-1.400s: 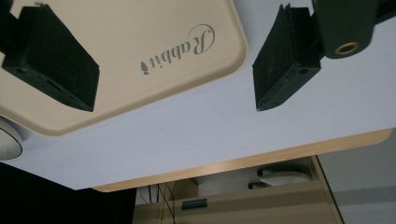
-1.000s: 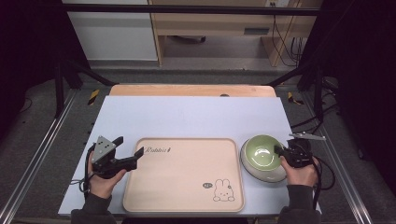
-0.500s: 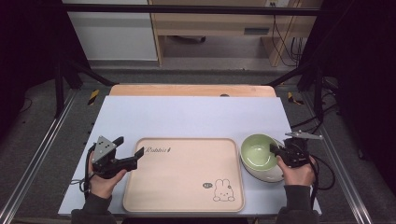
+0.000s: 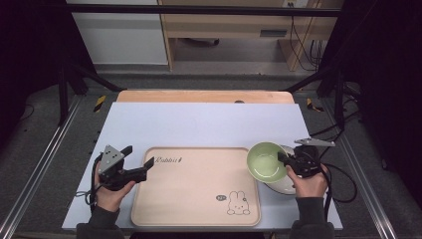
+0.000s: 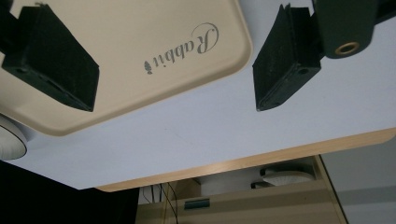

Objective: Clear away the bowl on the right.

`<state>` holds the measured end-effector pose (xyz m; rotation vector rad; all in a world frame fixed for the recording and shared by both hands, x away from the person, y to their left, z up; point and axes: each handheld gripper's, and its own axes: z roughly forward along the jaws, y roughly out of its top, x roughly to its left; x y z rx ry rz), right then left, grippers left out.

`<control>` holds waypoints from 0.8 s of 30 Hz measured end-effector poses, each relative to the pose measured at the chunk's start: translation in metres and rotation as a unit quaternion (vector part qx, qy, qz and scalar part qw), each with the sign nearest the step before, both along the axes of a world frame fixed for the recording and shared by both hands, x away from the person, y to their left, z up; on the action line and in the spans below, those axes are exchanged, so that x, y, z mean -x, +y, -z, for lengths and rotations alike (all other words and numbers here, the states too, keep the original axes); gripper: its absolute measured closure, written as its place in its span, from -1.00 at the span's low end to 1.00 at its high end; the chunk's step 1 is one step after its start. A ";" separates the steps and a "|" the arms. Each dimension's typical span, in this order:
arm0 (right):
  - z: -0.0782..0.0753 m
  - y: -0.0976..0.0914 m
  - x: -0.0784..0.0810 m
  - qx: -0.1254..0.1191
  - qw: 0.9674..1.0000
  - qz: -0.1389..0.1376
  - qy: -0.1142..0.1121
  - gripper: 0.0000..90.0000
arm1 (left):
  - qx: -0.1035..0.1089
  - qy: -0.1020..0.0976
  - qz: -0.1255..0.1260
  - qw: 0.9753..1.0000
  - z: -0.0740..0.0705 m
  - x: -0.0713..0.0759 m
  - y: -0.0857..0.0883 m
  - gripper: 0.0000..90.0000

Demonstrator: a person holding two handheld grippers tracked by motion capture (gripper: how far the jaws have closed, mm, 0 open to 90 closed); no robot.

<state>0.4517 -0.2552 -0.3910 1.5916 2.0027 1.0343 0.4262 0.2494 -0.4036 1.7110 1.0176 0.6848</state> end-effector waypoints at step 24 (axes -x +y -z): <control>-0.018 0.047 -0.010 -0.006 0.998 -0.056 -0.018 0.84 | -0.001 0.000 0.004 1.000 0.000 0.000 -0.002 -0.69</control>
